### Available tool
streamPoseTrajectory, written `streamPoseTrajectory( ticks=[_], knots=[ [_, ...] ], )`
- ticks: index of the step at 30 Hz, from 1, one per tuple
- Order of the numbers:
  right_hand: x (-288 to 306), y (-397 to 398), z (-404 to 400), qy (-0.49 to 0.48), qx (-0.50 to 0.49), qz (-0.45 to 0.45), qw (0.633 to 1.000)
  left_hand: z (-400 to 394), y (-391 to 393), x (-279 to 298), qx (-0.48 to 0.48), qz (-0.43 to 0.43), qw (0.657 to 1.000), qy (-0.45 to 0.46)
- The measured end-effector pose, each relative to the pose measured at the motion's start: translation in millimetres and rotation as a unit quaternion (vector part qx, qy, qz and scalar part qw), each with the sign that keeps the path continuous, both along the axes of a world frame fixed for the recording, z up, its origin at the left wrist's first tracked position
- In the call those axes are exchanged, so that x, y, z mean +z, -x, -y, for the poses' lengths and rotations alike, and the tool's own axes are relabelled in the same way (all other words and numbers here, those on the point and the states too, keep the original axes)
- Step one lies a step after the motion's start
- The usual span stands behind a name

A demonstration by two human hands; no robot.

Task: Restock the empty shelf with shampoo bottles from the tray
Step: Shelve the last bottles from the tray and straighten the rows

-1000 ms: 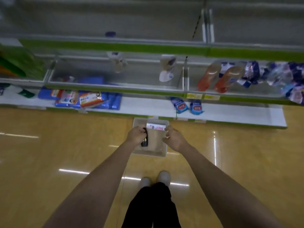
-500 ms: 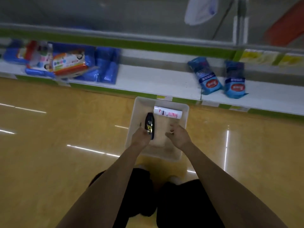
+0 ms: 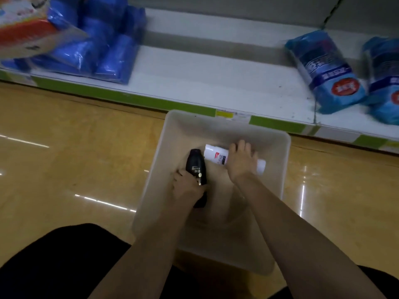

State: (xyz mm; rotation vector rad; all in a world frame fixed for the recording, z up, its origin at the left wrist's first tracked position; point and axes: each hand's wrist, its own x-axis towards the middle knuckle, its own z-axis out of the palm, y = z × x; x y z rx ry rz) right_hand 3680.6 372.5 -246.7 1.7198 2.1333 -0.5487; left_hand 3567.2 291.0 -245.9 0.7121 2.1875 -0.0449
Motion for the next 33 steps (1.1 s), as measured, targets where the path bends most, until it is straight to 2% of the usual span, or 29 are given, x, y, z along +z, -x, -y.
streamPoseTrajectory(
  ticks=[2, 4, 6, 9, 13, 16, 19, 23, 28, 33],
  knots=[
    [-8, 6, 15, 0.059, -0.020, -0.014, 0.998, 5, 2, -4, 0.010, 0.012, 1.000, 0.017],
    [-4, 5, 33, 0.136, -0.082, -0.052, 0.986, 12, 1, 4, 0.051, 0.033, 0.998, -0.002],
    [13, 3, 47, 0.199, -0.184, -0.126, 0.954, 17, 1, 26, 0.091, 0.052, 0.994, -0.042],
    [61, 0, 65, 0.229, -0.294, -0.238, 0.897, 25, 3, 78, 0.143, 0.107, 0.982, -0.055],
    [178, -20, 77, 0.255, -0.395, -0.366, 0.803, 38, 1, 185, 0.195, 0.166, 0.965, -0.059],
    [275, -35, 86, 0.277, -0.409, -0.407, 0.769, 54, -9, 277, 0.206, 0.207, 0.952, -0.097],
    [367, -48, 93, 0.287, -0.430, -0.421, 0.746, 62, -22, 372, 0.216, 0.231, 0.937, -0.145],
    [476, -60, 96, 0.266, -0.443, -0.457, 0.723, 60, -32, 484, 0.198, 0.278, 0.926, -0.161],
    [572, -68, 97, 0.251, -0.424, -0.483, 0.724, 42, -32, 587, 0.125, 0.333, 0.918, -0.175],
    [660, -80, 98, 0.184, -0.419, -0.522, 0.720, 24, -38, 669, 0.083, 0.333, 0.913, -0.220]
  ],
)
